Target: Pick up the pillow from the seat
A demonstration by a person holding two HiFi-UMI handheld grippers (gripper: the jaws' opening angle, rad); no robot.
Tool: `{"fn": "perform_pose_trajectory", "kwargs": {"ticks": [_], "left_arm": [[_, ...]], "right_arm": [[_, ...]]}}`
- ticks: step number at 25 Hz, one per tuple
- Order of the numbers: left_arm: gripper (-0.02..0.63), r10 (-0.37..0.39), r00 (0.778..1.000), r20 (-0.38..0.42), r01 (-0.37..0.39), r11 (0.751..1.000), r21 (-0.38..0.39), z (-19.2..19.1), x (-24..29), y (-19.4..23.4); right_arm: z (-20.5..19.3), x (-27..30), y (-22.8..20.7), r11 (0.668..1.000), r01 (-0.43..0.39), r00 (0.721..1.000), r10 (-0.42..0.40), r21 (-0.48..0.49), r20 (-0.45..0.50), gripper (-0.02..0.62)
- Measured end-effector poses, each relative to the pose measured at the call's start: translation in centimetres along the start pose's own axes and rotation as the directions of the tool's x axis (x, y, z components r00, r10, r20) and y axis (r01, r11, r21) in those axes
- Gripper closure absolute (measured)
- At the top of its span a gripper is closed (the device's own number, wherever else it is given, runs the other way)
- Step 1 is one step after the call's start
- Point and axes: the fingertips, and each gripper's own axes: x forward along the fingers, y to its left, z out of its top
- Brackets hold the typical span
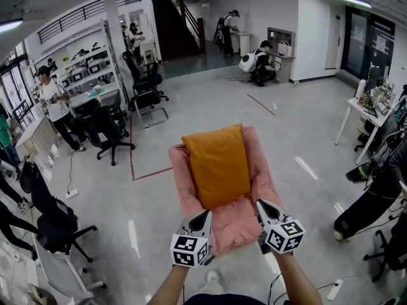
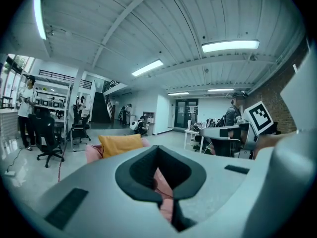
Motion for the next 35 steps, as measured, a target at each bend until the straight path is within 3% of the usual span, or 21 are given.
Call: {"fn": "perform_pose_trajectory", "kwargs": {"ticks": [13, 35], "left_arm": [[0.601, 0.0, 1.0, -0.003, 0.0, 1.0, -0.025, 1.1, 4.2, 6.7], [0.601, -0.042, 0.999, -0.01, 0.042, 0.998, -0.041, 1.5, 9.3, 13.7]], "right_arm": [[0.4, 7.4, -0.8, 1.0, 0.018, 1.0, -0.018, 0.001, -0.018, 0.575], [0.4, 15.1, -2.2, 0.998, 0.066, 0.998, -0.066, 0.002, -0.021, 0.575]]}}
